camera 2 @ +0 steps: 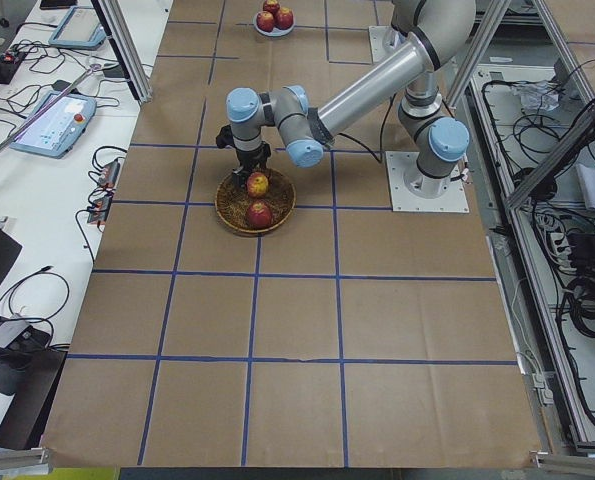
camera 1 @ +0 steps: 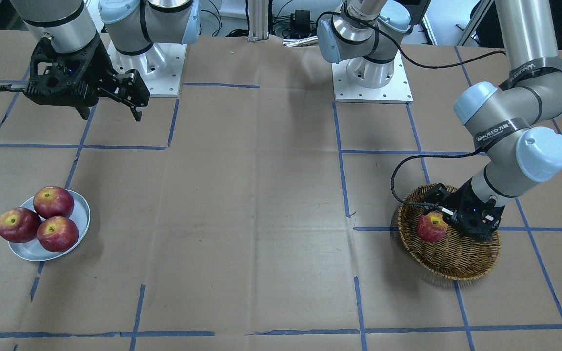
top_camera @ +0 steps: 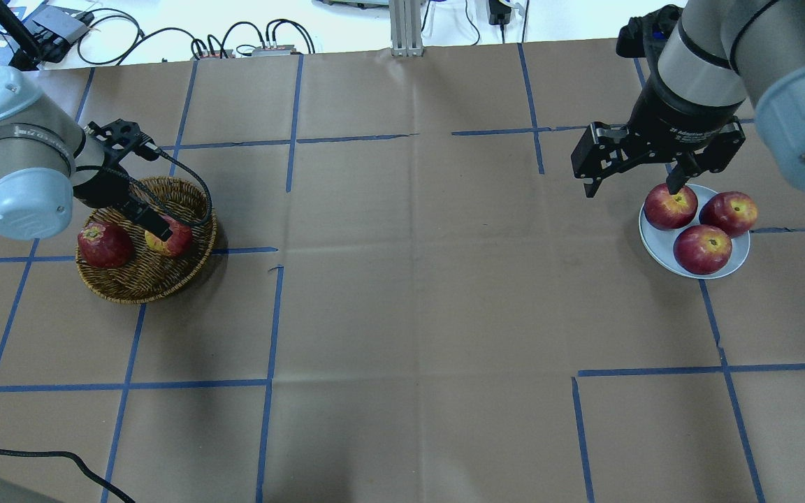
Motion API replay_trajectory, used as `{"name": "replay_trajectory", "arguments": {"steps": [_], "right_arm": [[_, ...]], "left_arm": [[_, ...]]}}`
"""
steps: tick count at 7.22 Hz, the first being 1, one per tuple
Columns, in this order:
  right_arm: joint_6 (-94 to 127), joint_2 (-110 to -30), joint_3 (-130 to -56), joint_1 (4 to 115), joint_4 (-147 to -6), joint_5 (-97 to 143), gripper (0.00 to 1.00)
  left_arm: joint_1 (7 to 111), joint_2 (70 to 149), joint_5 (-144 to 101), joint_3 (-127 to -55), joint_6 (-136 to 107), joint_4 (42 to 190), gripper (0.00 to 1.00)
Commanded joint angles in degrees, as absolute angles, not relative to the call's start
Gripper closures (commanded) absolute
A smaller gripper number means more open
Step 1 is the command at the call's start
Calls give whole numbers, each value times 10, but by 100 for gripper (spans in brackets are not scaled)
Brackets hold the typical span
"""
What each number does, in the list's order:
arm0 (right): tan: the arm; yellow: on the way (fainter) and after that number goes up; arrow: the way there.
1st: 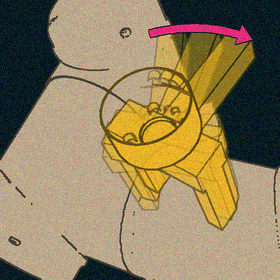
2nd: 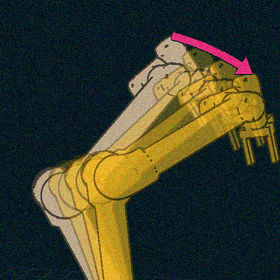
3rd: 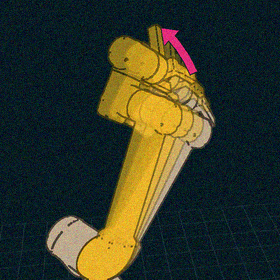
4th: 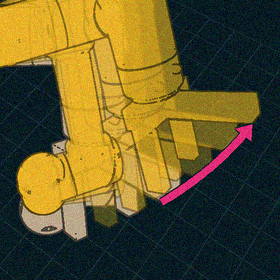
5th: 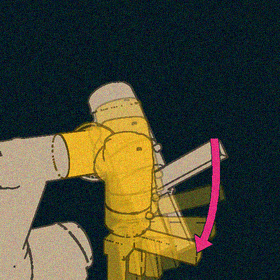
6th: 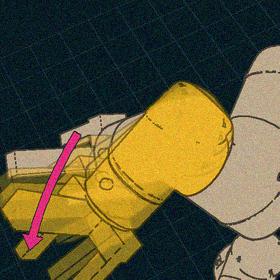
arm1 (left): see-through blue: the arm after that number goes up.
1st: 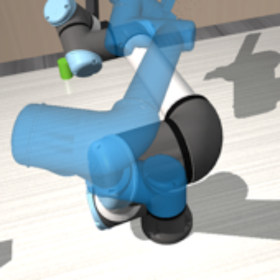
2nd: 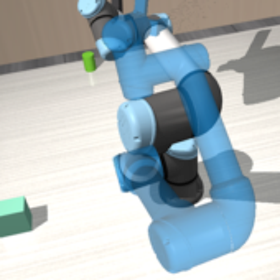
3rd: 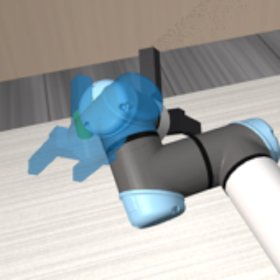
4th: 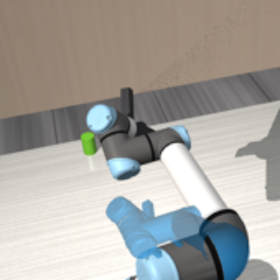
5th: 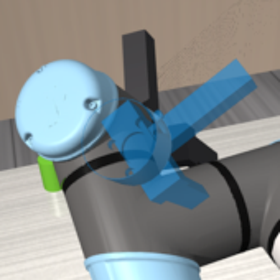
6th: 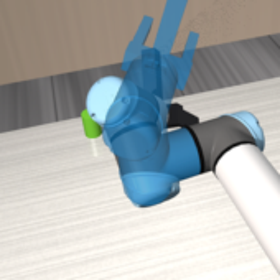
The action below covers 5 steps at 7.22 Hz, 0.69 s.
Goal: Transfer apple from basket to plate
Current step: 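Close the left gripper around the yellow-topped apple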
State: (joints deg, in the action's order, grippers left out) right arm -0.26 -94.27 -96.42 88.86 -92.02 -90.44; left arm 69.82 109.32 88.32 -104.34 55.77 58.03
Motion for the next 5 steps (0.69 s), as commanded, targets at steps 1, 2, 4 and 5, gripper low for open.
{"name": "replay_trajectory", "arguments": {"steps": [1,2,4,5], "right_arm": [[-3,-943,-964,889,-920,-904,0],[-3,-943,-964,889,-920,-904,0],[-3,-943,-963,889,-920,-904,0],[-3,-943,-964,889,-920,-904,0]], "left_arm": [[704,1100,882,-1053,556,581,2],[703,1106,883,-1054,556,578,2],[703,1116,887,-1055,557,580,2],[703,1116,887,-1058,557,582,2]]}}
